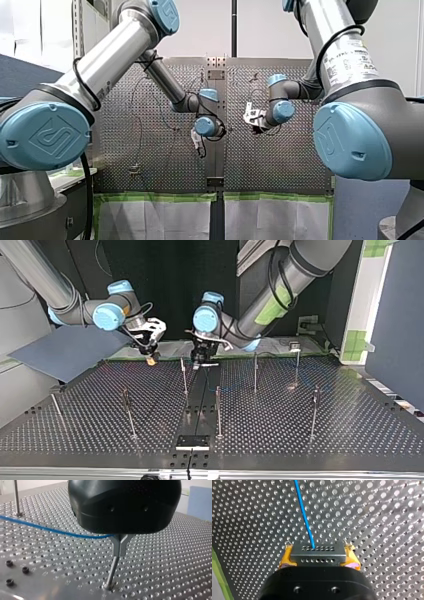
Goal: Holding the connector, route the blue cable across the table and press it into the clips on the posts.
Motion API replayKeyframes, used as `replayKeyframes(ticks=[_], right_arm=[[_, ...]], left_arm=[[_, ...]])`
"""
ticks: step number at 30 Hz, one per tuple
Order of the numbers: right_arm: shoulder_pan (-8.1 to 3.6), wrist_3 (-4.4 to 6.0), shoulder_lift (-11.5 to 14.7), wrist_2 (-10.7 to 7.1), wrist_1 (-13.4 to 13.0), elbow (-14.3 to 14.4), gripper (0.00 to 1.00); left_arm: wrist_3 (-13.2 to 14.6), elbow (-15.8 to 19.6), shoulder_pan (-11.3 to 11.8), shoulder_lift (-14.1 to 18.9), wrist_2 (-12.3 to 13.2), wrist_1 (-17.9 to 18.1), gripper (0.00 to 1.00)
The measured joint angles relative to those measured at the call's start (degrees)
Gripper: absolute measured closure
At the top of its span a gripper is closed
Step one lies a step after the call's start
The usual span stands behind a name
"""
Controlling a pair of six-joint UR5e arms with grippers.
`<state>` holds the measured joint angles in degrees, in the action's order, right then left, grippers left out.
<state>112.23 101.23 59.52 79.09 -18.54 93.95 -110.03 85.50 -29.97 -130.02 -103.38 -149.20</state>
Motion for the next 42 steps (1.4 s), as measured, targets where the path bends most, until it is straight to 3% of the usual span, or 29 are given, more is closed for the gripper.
replayKeyframes(ticks=[12,14,15,17,18,20,21,23,31,42], right_arm=[[-1.62,0.61,-0.8,-1.50,0.1,-2.2,1.00],[-1.89,0.67,-0.8,-1.53,0.1,-2.3,1.00],[-2.00,0.68,-0.8,-1.54,0.1,-2.3,1.00],[-2.24,0.71,-0.8,-1.55,0.1,-2.3,1.00],[-2.34,0.72,-0.8,-1.55,0.1,-2.3,1.00],[-2.52,0.73,-0.8,-1.56,0.1,-2.4,1.00],[-2.59,0.73,-0.8,-1.56,0.1,-2.4,1.00],[-2.72,0.73,-0.8,-1.56,0.1,-2.4,1.00],[-3.09,0.64,-0.8,-1.56,0.1,-2.4,1.00],[-4.13,0.72,-0.8,-1.26,0.1,-2.3,1.00]], left_arm=[[0.3,-3.6,1.9,-1.7,1.4,-2.5,1.00],[0.7,-3.9,1.9,-1.7,1.4,-2.9,0.83],[0.8,-4.0,1.9,-1.7,1.4,-3.0,0.83],[1.0,-4.2,1.8,-1.7,1.4,-3.1,0.56],[1.1,-4.2,1.8,-1.7,1.4,-3.2,0.56],[1.4,-4.2,1.6,-1.6,1.3,-3.6,0.31],[1.6,-4.2,1.5,-1.6,1.2,-3.8,0.31],[2.1,-4.2,1.2,-1.6,0.6,-4.5,0.00],[2.8,-4.3,0.8,-1.3,-1.1,-8.5,0.00],[4.4,-2.2,-1.1,2.4,-3.7,-14.4,0.00]])
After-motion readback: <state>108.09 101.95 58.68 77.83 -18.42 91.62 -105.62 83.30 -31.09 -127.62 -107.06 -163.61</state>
